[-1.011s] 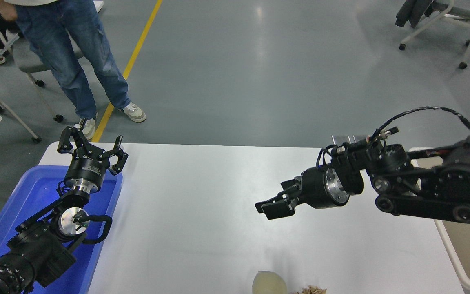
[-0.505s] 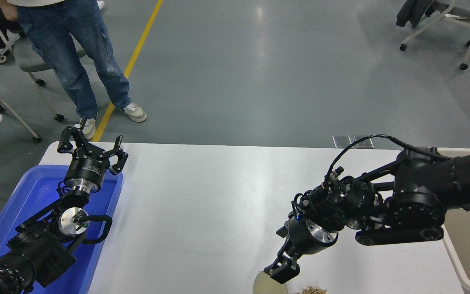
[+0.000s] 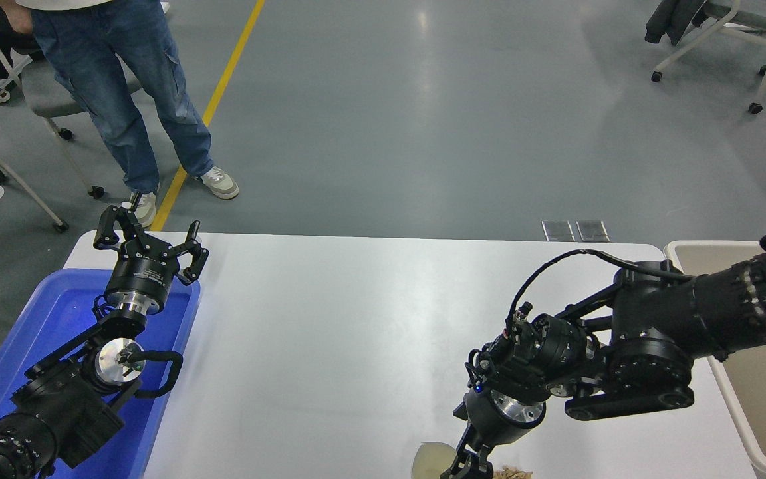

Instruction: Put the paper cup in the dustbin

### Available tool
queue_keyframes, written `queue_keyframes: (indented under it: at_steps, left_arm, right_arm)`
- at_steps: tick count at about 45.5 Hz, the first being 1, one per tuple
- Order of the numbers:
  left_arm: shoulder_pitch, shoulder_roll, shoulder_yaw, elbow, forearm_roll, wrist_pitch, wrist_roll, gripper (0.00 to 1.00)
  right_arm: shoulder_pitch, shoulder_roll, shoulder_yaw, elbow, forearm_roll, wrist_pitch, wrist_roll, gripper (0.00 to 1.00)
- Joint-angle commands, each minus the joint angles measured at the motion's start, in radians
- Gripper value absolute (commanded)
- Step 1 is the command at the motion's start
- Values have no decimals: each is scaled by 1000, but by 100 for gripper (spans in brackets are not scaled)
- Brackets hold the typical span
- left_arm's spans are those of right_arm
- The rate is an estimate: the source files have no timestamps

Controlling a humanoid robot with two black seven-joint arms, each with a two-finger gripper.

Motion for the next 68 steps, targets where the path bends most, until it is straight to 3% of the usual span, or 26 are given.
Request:
queue_keyframes:
  at_steps: [1, 3, 5, 6, 7, 9, 10, 13, 53, 68]
  left_arm:
    - [0, 0, 0, 0, 0, 0, 0, 100]
    - [0, 0, 0, 0, 0, 0, 0, 100]
    - [0, 0, 0, 0, 0, 0, 0, 100]
    - [0, 0, 0, 0, 0, 0, 0, 100]
    - [0, 0, 0, 0, 0, 2, 0, 100]
    - [0, 0, 0, 0, 0, 0, 0, 100]
    - [0, 0, 0, 0, 0, 0, 0, 100]
    - [0, 0, 0, 0, 0, 0, 0, 100]
    - [0, 0, 0, 0, 0, 0, 0, 100]
    - [0, 0, 0, 0, 0, 2, 0, 100]
  right_arm:
    - [-9, 7, 1, -15, 9, 4, 1, 98]
    - [-9, 7, 1, -17, 11, 4, 1, 96]
    - [-9, 7, 1, -15, 11, 1, 3, 85]
    - [-9, 7, 1, -17, 9, -2, 3, 77]
    - [-13, 7, 1, -20, 12, -11, 3, 62]
    - [-22, 7, 2, -29, 21, -13, 11, 25]
    - [-22, 8, 2, -37, 32, -11, 18, 11]
    - [-25, 10, -4, -58, 69, -11, 44, 1]
    - [-2, 22, -2, -60, 86, 4, 103, 0]
    - [234, -94, 2, 81, 213, 55, 103, 0]
